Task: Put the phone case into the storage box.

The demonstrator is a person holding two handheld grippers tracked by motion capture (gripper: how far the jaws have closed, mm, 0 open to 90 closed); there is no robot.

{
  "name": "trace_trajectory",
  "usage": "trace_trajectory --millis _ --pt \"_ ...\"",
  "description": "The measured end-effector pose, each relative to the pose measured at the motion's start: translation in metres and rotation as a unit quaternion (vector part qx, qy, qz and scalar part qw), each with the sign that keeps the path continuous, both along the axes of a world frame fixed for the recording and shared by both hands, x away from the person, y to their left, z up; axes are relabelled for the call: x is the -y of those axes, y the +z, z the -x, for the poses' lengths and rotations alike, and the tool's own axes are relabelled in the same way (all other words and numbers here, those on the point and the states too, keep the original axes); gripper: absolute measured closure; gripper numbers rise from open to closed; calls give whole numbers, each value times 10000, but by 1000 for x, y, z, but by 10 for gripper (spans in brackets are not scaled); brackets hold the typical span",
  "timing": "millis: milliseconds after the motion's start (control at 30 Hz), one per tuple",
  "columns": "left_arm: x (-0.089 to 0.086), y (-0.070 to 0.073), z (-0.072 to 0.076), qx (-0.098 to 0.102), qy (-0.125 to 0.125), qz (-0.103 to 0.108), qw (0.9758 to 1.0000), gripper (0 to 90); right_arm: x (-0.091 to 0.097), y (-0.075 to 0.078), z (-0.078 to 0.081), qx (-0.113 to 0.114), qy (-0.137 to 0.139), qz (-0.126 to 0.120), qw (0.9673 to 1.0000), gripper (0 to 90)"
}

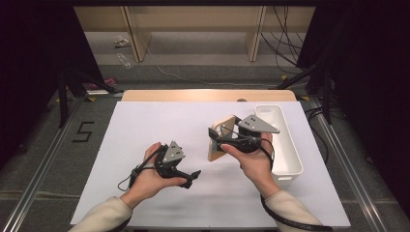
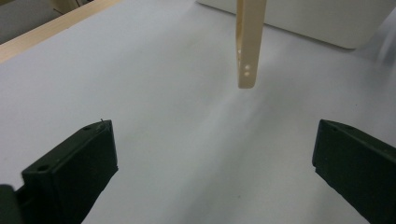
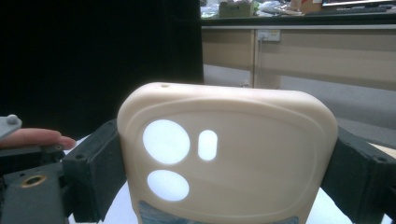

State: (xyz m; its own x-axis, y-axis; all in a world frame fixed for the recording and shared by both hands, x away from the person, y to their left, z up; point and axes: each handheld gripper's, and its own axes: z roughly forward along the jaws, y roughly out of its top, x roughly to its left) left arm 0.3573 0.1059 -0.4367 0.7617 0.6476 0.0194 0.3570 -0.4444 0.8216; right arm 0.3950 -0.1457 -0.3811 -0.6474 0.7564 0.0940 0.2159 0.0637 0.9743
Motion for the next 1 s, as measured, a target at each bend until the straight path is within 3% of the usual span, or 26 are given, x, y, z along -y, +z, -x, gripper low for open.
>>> trace_trajectory --millis 633,1000 --pt "-34 2 8 67 292 113 9995 0 5 3 -2 46 -70 31 10000 119" --pt "-44 1 10 82 382 134 9991 0 8 5 -2 60 -116 57 9999 119"
